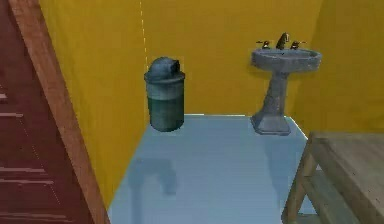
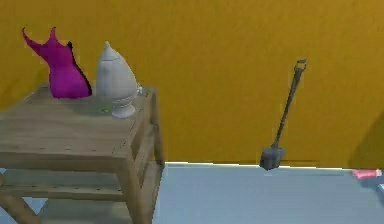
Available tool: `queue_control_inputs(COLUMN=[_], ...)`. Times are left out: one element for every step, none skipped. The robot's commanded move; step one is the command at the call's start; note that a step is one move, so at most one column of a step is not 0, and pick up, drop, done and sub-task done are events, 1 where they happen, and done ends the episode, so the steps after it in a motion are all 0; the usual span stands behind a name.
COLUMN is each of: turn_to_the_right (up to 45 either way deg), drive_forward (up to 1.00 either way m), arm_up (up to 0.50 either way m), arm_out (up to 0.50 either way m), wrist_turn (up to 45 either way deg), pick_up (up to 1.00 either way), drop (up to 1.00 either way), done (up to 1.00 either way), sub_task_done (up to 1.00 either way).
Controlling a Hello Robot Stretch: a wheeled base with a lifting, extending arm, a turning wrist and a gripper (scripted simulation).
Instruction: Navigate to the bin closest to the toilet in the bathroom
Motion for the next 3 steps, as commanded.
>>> queue_control_inputs(turn_to_the_right=[0.0, 3.0, 0.0], drive_forward=[1.0, 0.0, 0.45], arm_up=[0.0, 0.0, 0.0], arm_out=[0.0, 0.0, 0.0], wrist_turn=[0.0, 0.0, 0.0], pick_up=[0.0, 0.0, 0.0], drop=[0.0, 0.0, 0.0], done=[0.0, 0.0, 0.0], sub_task_done=[0.0, 0.0, 0.0])
